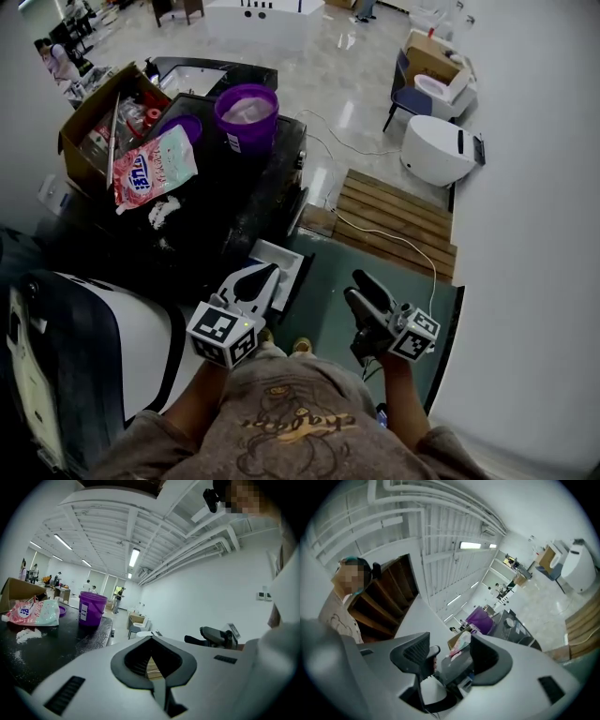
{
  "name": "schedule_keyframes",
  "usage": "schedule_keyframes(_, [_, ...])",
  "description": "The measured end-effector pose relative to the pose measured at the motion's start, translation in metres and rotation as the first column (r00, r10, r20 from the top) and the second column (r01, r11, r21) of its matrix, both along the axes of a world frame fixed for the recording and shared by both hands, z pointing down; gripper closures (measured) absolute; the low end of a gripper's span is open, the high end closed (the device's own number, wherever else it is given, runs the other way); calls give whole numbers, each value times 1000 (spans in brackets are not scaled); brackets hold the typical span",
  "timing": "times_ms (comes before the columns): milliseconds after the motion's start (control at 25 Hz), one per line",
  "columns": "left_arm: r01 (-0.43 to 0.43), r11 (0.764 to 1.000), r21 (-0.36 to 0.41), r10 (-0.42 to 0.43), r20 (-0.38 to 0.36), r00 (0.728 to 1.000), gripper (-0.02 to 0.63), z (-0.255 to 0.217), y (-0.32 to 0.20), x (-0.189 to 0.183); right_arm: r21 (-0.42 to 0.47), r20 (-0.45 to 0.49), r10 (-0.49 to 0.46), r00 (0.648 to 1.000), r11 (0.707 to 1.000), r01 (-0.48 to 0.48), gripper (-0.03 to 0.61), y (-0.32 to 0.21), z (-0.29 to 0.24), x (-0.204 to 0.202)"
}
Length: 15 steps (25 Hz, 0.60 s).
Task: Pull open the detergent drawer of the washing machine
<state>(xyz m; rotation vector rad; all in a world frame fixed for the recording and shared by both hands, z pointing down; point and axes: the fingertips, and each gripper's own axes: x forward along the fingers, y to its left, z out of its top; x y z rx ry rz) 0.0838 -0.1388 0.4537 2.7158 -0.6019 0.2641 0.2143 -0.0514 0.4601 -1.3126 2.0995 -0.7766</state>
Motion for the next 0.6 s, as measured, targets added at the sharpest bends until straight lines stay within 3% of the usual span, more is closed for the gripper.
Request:
schedule_keyframes(200, [20,1000,0,-20,1,1000,594,2,-4,-6,-9,-225,50,973,999,-53,461,-10,-6,-6])
schedule_keyframes(400, [37,999,21,-37,7,999,594,2,-9,-14,2,-365,116,924,992,-124,519,-21,-11,-12])
schedule_keyframes(600, [71,997,12,-70,-37,997,594,0,-10,-18,-18,-483,162,860,981,-195,561,-22,1,-6])
